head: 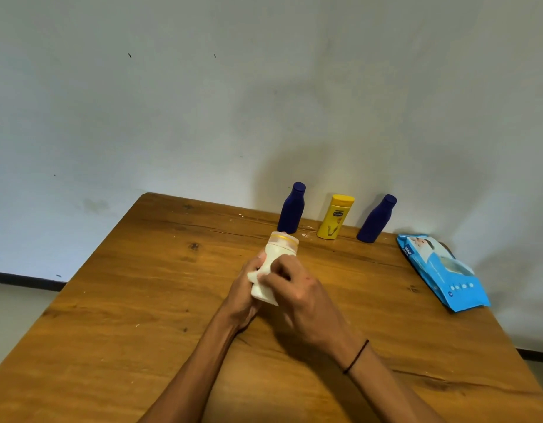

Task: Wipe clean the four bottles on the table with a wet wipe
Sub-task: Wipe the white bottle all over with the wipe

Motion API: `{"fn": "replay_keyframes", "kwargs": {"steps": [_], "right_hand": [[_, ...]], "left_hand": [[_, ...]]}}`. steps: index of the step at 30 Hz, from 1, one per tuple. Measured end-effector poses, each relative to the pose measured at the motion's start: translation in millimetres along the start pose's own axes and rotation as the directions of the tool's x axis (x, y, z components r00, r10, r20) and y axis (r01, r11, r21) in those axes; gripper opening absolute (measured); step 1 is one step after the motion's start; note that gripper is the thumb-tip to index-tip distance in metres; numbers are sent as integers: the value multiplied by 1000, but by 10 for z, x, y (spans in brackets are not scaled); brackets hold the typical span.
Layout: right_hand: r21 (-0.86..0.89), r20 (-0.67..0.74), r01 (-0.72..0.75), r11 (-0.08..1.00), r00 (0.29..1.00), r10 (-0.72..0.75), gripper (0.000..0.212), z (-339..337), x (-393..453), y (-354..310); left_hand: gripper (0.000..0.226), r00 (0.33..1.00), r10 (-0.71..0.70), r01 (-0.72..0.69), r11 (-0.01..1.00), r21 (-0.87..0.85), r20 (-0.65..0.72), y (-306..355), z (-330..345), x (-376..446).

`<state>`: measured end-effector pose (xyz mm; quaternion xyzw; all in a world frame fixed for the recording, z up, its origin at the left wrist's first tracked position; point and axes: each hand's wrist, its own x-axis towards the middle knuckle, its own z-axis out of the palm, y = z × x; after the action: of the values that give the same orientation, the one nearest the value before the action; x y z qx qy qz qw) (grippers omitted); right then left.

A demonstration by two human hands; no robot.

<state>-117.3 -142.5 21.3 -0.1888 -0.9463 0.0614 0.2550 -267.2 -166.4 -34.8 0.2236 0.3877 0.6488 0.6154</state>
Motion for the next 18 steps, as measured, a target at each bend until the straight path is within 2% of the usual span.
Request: {"fn": "replay_keyframes", "kwargs": {"steps": [3,6,10,14,16,18], "right_hand": [[-26,65,139,990,988,-137,28,-39,-138,-12],[-63,65,169,984,984,-165,26,-103,-178,92],[-50,-62,-63,997,996,60,41,-159,-77,237],[73,-200,-275,959,938,284,43,-97,99,319],[104,-186,-284,953,936,299,38,-51,121,251],[85,-119,-202,976,970,211,33,-9,87,142]], "left_hand": [[61,1000,-15,15,997,72,8,21,3,-2],[68,999,-26,23,996,81,37,23,14,-21],[50,996,-27,19,995,94,81,26,54,-44],[51,992,-40,21,987,162,117,-1,43,-30],[50,997,-28,19,991,131,70,-1,38,-20],[59,999,-30,29,999,43,31,-5,30,-1]]}}
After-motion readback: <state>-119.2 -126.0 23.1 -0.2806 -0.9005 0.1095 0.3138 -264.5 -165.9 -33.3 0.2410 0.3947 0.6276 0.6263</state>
